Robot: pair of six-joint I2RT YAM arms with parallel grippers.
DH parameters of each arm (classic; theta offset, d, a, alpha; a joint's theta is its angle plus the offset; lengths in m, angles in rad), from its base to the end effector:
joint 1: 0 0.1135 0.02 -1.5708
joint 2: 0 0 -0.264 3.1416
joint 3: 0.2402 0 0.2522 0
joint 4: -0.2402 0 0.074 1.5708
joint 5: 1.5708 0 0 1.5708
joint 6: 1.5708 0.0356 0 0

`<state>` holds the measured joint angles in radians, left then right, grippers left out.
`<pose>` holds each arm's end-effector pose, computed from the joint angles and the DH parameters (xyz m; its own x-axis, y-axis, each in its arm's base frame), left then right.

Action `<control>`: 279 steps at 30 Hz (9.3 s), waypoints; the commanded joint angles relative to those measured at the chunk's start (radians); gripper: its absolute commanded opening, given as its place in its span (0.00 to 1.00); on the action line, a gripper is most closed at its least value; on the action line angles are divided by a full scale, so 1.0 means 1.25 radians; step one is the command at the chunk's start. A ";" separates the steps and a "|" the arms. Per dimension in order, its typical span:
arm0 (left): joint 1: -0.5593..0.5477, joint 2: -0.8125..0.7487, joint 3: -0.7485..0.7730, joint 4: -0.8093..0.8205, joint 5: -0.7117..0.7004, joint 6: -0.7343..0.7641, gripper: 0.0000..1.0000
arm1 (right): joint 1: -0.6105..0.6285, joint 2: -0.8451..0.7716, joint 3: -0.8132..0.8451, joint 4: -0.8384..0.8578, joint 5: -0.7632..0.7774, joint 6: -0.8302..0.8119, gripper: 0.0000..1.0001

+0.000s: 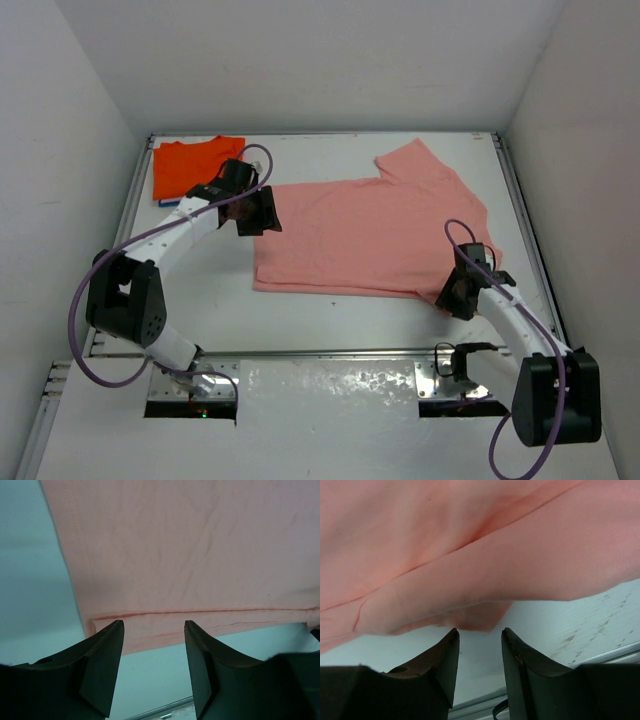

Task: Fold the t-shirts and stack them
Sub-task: Fold the flattened tshirt in 1/3 of the way

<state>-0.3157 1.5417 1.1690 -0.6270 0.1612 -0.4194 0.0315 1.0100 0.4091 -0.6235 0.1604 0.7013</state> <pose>0.3037 -0.1052 0.2523 -0.8888 -0.1325 -0.4387 0.0296 0.9387 -0.3435 0.1527 -0.0009 0.1454 -0.7033 0.6151 -0.3563 0.6243 0.7742 0.1043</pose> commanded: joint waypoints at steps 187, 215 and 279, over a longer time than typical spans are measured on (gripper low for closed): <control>-0.021 0.044 -0.085 -0.018 0.032 -0.094 0.00 | -0.352 0.505 0.517 0.095 0.002 -0.404 0.00; 0.060 0.037 -0.001 -0.020 0.000 -0.148 0.00 | -0.352 0.516 0.692 0.180 -0.150 -0.338 0.00; 0.054 0.023 -0.232 0.133 0.034 -0.125 0.62 | -0.312 0.515 0.420 0.152 -0.101 -0.271 0.57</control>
<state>-0.2363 1.5848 0.8917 -0.5198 0.1886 -0.5598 -0.3492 1.6665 0.9409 -0.4324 0.0296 0.3599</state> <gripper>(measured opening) 0.618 0.576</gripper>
